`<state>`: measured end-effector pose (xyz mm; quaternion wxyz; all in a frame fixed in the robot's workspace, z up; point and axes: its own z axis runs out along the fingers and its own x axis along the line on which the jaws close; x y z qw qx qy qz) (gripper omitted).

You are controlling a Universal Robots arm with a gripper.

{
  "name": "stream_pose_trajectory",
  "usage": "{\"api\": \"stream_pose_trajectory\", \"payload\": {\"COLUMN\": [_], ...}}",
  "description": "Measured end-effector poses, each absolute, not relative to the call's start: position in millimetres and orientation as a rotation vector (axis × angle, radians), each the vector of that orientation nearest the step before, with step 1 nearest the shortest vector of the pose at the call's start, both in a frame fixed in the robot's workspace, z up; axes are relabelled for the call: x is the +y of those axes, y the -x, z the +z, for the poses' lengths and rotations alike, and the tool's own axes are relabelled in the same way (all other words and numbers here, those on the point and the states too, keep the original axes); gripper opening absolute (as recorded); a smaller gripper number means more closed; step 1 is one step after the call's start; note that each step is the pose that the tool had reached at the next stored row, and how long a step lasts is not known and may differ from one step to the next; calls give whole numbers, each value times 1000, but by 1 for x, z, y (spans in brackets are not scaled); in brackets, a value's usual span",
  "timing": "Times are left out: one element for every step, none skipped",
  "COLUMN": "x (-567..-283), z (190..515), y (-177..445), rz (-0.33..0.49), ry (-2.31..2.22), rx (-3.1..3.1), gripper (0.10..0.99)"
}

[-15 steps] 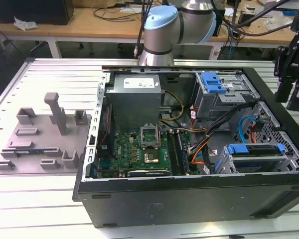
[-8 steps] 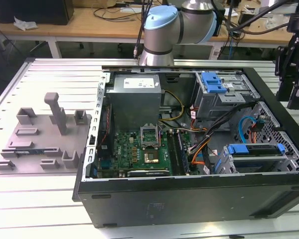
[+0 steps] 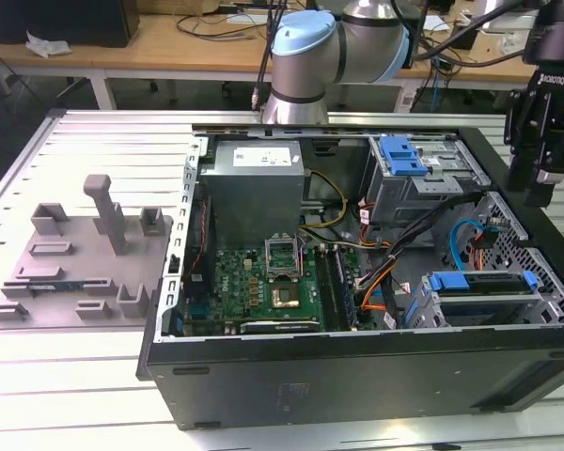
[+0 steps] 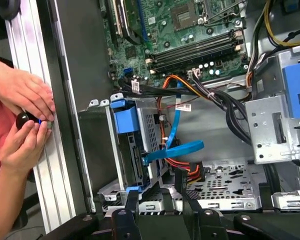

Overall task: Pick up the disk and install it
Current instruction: 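Insert the first disk wire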

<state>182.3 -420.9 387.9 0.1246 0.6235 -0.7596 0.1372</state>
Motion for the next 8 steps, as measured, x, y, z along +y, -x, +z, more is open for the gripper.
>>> {"api": "stream_pose_trajectory", "payload": {"x": [-420,-420,-419,-418,-418,-418,-418,-417], "z": [388,388,388,387,387,387,386,386], "y": [-182,-182,-182,-182,-182,-182,-182,-182], "rz": [399,397,395,392,389,387,386,384], "ry": [-1813,-1810,-1807,-1803,-1798,-1795,-1792,-1790], "rx": [-2216,-2218,-2218,-2219,-2221,-2222,-2222,-2223], "gripper": [478,478,478,478,459,396,396,322]}}
